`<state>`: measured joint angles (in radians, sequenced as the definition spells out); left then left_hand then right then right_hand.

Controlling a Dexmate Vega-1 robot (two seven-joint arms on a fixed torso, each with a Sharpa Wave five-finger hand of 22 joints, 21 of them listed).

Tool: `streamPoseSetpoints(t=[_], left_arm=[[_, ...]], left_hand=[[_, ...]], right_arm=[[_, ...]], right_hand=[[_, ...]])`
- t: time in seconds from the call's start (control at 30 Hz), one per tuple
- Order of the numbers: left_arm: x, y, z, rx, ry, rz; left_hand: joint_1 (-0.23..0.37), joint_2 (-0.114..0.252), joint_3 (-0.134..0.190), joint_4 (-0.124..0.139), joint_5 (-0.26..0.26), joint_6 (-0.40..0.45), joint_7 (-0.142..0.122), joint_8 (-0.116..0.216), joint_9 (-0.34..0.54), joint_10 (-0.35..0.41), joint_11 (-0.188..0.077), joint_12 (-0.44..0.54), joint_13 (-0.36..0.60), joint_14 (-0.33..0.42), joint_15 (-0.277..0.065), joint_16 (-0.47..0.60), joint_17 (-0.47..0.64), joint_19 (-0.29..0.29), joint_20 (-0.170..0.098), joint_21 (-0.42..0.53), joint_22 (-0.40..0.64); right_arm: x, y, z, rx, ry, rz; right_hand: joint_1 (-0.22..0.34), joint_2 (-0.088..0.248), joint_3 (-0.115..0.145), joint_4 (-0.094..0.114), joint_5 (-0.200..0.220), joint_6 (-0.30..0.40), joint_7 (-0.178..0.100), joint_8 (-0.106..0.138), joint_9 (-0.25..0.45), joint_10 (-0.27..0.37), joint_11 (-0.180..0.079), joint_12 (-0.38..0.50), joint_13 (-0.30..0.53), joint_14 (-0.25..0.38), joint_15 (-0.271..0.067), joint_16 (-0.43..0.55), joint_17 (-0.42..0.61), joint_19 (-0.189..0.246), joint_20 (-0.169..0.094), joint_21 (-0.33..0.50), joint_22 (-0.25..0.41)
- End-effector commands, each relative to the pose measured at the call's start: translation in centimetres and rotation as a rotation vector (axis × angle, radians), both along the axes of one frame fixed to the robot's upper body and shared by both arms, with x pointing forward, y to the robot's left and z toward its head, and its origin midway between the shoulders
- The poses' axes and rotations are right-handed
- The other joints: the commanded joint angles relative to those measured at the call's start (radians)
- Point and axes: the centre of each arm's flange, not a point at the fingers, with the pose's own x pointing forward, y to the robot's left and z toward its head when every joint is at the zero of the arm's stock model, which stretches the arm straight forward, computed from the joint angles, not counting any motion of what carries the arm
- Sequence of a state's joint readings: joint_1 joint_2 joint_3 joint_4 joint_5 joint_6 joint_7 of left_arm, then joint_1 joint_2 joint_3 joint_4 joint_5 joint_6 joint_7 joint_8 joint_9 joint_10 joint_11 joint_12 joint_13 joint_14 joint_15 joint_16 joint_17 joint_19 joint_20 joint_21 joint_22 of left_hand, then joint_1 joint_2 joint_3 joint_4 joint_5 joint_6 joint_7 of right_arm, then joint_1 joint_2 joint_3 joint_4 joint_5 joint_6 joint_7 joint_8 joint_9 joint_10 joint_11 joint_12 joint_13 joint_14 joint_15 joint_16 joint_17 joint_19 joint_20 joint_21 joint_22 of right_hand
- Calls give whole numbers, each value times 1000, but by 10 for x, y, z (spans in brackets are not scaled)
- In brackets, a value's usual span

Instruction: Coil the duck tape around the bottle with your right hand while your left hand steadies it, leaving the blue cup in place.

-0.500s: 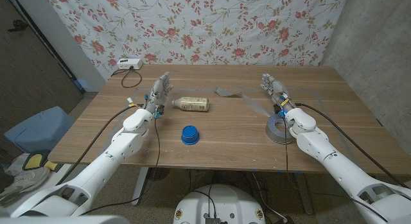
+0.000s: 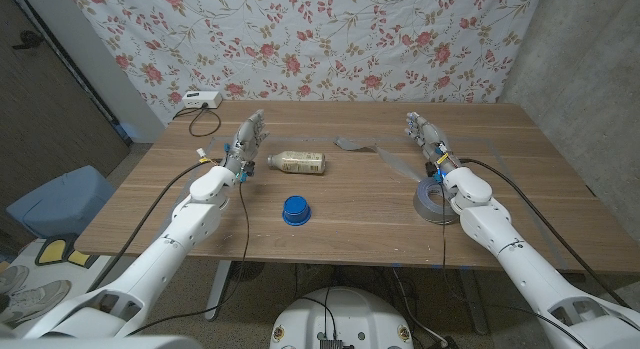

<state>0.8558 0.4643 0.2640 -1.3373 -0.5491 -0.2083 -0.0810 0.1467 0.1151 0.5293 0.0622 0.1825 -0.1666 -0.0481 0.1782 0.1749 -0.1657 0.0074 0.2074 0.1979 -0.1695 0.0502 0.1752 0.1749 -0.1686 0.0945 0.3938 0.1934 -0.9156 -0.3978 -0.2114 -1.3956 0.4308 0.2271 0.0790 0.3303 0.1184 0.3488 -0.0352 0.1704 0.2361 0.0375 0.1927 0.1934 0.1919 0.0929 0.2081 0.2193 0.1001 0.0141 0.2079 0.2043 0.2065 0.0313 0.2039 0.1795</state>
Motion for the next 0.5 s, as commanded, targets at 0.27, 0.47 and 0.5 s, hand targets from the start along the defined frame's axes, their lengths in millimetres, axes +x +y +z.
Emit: streamPoseSetpoints(t=[0.27,0.47,0.5], left_arm=[[-4,-5,6,133,35,29],[-8,-2,11,226,41,80],[-9,-1,13,241,40,90]], left_hand=[[4,-25,-6,-13,5,-49,-3,18,2,-40,-1,19,3,-44,-3,14,0,4,-5,2,0],[16,-43,-10,-34,3,-30,-13,22,2,-29,-11,22,3,-31,-5,16,-1,9,-5,-1,-2],[20,-47,-10,-40,3,-23,-13,25,3,-27,-14,23,3,-28,-6,17,-1,9,-7,-2,-2]], right_arm=[[-56,1,-10,-167,-3,-139],[-71,3,-15,-200,-5,-182],[-73,4,-16,-203,-7,-189]], right_hand=[[-4,-25,-9,-13,3,11,10,8,1,19,7,13,1,13,18,7,-2,10,18,11,4],[-7,-33,-14,-16,3,12,11,8,1,21,6,13,1,14,19,7,-3,9,23,10,4],[-7,-35,-15,-17,3,11,10,7,1,21,5,13,0,13,19,6,-3,9,23,10,4]])
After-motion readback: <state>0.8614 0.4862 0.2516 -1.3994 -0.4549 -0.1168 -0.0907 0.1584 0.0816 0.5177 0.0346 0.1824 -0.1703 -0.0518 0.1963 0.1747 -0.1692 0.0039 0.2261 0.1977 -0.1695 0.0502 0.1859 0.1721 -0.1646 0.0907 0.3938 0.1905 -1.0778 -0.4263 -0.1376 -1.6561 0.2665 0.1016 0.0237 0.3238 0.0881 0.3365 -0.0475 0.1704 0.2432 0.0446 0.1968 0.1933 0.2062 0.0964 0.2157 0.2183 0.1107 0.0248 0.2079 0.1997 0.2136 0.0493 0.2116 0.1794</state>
